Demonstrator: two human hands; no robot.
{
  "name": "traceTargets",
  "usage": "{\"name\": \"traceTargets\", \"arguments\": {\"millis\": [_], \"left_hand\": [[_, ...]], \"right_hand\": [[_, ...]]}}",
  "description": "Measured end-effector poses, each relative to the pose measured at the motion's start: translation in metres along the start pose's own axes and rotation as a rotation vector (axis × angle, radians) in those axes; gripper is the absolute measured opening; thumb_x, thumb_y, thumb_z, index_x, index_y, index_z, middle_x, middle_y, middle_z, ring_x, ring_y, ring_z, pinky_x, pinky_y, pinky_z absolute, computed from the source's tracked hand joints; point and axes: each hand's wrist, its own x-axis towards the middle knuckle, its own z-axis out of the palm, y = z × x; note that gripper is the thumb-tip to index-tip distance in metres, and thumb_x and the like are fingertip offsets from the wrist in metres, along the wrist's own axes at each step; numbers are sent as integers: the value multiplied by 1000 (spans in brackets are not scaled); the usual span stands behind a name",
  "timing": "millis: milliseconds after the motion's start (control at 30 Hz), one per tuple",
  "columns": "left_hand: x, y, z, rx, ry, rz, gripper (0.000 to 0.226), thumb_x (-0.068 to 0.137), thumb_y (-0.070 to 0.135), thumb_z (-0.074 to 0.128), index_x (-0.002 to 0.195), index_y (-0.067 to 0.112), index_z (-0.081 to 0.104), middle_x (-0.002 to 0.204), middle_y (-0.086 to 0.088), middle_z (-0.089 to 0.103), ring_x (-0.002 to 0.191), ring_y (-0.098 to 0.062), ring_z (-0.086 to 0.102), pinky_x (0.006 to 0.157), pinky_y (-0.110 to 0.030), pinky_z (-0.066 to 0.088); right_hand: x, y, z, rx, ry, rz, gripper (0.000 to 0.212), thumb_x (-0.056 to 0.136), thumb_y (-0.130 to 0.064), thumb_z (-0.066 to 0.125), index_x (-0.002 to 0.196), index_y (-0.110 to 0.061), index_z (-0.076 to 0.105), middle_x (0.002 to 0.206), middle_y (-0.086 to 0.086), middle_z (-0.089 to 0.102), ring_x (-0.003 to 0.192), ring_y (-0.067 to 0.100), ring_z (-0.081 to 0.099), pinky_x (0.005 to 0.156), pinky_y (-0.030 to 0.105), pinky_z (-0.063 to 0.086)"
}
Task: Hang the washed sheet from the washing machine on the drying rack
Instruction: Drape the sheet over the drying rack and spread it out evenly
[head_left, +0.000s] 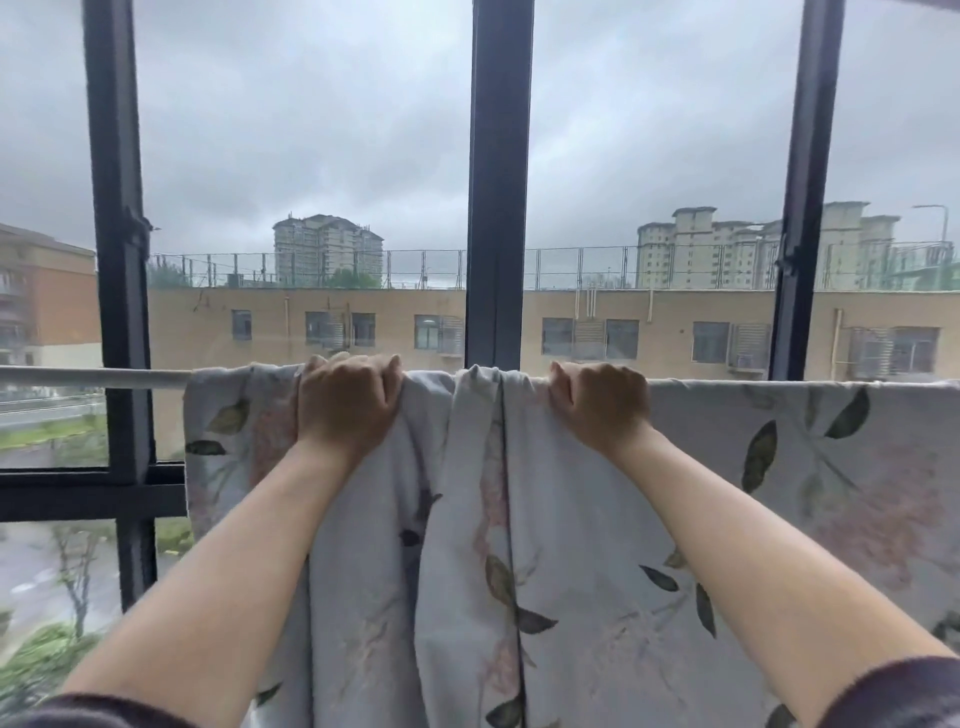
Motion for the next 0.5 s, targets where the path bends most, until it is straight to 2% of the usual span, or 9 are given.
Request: {"name": "traceTargets", "arguments": {"millis": [133, 200, 233, 300, 367, 433, 500], "left_hand": [[-3, -35, -7, 42, 8, -108, 50, 89, 34, 27, 65, 13, 65, 73, -11, 70, 75, -31, 62, 82, -41, 40], [2, -31, -8, 40, 5, -192, 46, 90, 30, 30, 70, 13, 67, 78, -9, 70, 80, -29, 60, 90, -43, 36], [4, -23, -9, 21, 5, -196, 42, 92, 29, 32, 73, 14, 67, 81, -6, 69, 81, -27, 59, 95, -44, 33], [2, 3, -7, -70, 33, -73, 32, 95, 27, 37, 73, 17, 59, 79, 2, 63, 72, -20, 55, 102, -46, 32], [-4, 28, 1, -144, 73, 81, 28, 95, 25, 39, 72, 19, 54, 71, 4, 59, 63, -14, 46, 88, -40, 42], [-4, 35, 9, -159, 102, 126, 32, 94, 28, 37, 71, 17, 56, 67, 2, 60, 59, -13, 44, 71, -30, 40], [-2, 25, 14, -116, 147, 132, 40, 94, 31, 32, 66, 15, 56, 60, 1, 58, 53, -16, 48, 65, -29, 40]], "right_hand": [[3, -12, 0, -22, -31, 32, 49, 97, -39, 31, 85, -15, 73, 82, 14, 71, 77, 35, 67, 64, 32, 42], [5, -17, 0, -50, -37, 56, 49, 97, -39, 32, 86, -15, 73, 83, 14, 71, 77, 35, 67, 66, 32, 43], [5, -18, 0, -55, -34, 71, 49, 97, -39, 32, 86, -14, 73, 83, 14, 71, 77, 35, 67, 66, 33, 44], [4, -18, 1, -46, -18, 91, 49, 97, -38, 33, 83, -13, 73, 81, 15, 71, 75, 36, 66, 66, 34, 45], [4, -14, 3, -40, 4, 97, 50, 96, -37, 34, 79, -12, 73, 77, 15, 71, 71, 37, 66, 63, 34, 45], [3, -10, 6, -34, 34, 88, 54, 93, -38, 29, 72, -12, 72, 69, 14, 70, 64, 36, 65, 58, 33, 44], [2, -5, 10, -26, 74, 90, 59, 89, -40, 24, 63, -12, 70, 59, 13, 67, 53, 35, 63, 53, 31, 44]]}}
